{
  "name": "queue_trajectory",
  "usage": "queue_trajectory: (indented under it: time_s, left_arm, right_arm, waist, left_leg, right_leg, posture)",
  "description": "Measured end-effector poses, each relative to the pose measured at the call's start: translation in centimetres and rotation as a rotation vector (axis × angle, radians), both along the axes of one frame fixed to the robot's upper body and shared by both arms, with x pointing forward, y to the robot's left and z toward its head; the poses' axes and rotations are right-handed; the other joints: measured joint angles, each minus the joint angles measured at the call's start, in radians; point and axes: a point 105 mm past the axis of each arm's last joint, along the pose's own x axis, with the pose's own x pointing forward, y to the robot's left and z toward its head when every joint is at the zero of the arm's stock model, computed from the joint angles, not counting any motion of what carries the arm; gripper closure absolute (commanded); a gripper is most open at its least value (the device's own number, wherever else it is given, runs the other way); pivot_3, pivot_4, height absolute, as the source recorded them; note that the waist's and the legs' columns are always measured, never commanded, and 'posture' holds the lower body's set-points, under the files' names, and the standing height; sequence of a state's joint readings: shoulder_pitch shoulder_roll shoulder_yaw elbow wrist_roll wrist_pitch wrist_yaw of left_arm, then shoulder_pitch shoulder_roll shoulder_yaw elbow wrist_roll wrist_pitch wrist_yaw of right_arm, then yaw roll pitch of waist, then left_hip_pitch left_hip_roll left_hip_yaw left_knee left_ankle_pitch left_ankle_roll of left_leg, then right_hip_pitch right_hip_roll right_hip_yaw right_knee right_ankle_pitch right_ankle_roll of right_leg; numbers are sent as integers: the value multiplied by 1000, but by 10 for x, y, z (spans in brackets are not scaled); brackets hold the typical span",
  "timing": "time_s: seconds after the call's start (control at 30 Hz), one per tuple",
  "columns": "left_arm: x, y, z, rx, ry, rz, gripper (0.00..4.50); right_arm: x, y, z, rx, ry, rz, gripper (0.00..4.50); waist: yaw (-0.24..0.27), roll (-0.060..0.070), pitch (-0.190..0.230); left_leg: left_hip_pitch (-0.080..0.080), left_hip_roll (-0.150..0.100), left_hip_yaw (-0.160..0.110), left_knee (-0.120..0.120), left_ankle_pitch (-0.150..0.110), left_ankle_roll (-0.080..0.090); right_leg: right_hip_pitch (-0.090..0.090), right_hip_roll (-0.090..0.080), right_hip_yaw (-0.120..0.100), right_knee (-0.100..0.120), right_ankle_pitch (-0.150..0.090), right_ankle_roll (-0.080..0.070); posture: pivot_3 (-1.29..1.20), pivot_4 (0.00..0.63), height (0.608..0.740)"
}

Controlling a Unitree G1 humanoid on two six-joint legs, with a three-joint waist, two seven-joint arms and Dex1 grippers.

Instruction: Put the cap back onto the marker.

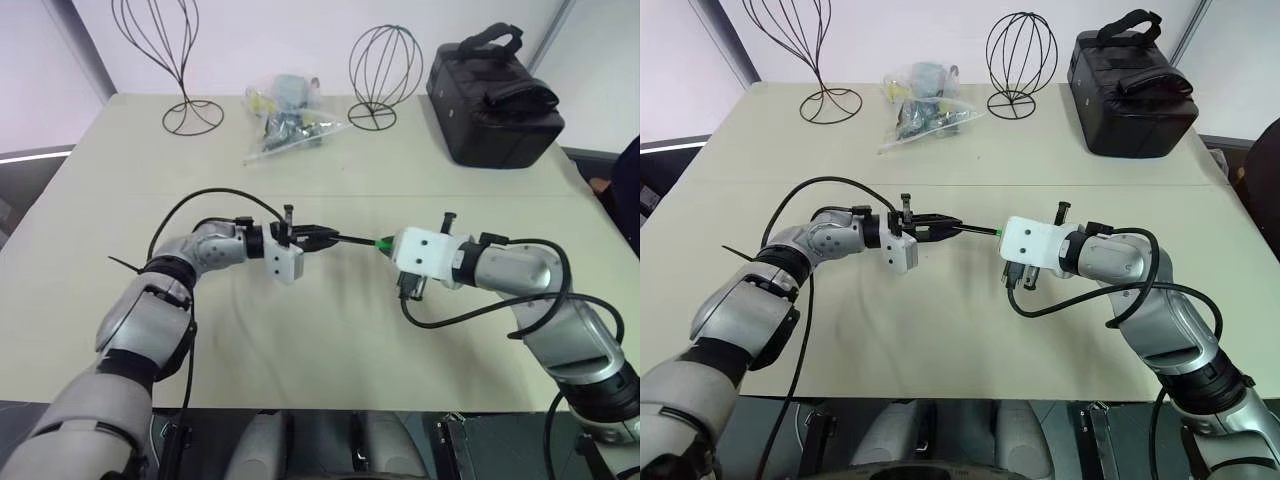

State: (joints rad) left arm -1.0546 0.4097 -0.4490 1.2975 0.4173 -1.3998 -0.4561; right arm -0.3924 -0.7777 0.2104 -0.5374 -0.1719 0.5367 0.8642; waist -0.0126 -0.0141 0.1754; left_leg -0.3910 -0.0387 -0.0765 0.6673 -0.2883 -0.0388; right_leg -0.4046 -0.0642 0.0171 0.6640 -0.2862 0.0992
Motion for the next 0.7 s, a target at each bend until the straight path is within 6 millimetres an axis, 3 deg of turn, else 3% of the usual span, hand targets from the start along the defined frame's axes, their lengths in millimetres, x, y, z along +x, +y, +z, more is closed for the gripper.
queue_trajectory:
  time_s: [0.7]
  left_arm:
    - [-4, 5, 1, 37, 186, -68, 4500]
  right_arm:
    - [-8, 7, 2, -54, -35, 74, 4247]
  waist:
    - [-1, 0, 0]
  left_leg:
    - [0, 0, 0, 0, 0, 0]
  right_leg:
    - [0, 0, 0, 0, 0, 0]
  posture:
    - [0, 150, 740]
